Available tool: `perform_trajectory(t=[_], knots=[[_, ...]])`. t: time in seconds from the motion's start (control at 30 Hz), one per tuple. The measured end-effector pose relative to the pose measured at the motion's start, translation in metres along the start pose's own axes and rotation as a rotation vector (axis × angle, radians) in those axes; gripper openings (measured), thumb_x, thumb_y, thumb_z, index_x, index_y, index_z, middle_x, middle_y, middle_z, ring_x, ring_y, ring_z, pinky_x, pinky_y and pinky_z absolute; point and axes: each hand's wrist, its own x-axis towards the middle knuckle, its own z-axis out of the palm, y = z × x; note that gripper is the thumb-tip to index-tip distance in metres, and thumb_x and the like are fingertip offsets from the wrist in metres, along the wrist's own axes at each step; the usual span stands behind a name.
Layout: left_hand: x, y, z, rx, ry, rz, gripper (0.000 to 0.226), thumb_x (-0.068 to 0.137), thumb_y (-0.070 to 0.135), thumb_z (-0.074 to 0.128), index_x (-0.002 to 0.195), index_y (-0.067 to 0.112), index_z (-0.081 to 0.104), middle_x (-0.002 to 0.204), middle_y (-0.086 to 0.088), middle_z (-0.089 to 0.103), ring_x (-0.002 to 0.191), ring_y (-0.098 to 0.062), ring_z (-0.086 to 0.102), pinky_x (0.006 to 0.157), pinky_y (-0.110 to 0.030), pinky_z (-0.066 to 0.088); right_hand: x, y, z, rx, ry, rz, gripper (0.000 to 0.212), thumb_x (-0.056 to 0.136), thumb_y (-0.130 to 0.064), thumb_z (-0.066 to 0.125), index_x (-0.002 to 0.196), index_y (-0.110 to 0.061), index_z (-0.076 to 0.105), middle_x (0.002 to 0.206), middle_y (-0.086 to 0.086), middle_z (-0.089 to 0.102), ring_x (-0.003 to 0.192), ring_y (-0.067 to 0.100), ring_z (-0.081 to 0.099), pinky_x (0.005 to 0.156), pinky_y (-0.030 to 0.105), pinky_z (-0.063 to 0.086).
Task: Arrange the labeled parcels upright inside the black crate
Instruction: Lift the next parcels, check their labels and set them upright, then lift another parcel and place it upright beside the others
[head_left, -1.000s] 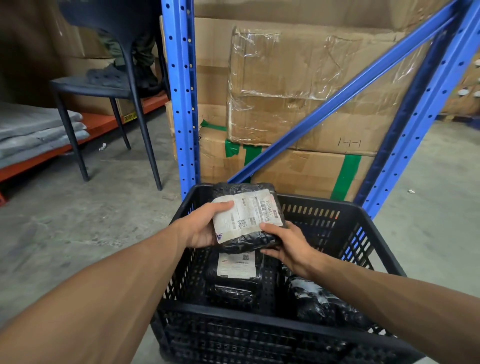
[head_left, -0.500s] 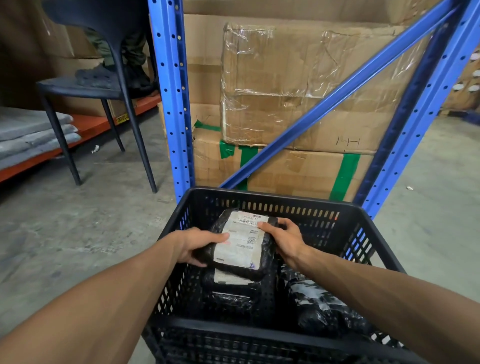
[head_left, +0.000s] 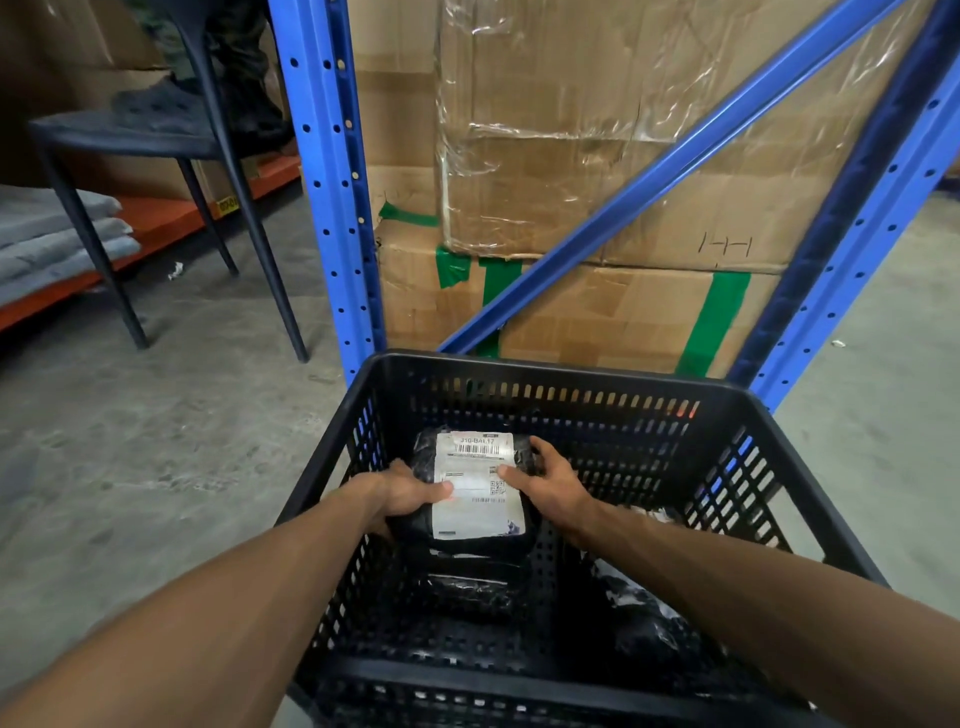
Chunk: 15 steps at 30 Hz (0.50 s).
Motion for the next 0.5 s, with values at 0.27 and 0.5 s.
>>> perform_trajectory(t=[0.27,0.5], knots=[[-0.005,0.020,0.010,0.302,0.348,0.221,0.081,0.083,0.041,0.074,0.147,0.015,0.032,0.151,-0.014,0.035,0.137,-0.034,0.041,0.113,-0.046,0.036,-0.009,-0.005,-0.030,-0.306,-0.052,-0.042,0.083,0.092,-0.046,0.066,0.157,-0.015,0.024,0.129,0.014,0.057,0.119,0.026,0.060,0.098,0.036,0.051],[-0.028,0.069,0.059,0.491,0.279,0.584,0.021,0.086,0.029,0.071,0.102,0.020,0.062,0.106,-0.007,0.062,0.096,-0.022,0.059,0.089,-0.037,0.052,-0.027,-0.024,-0.092,-0.572,0.035,-0.097,0.010,0.099,-0.010,0.053,0.099,-0.018,0.060,0.077,0.006,0.064,0.066,0.017,0.057,0.067,0.033,0.050]])
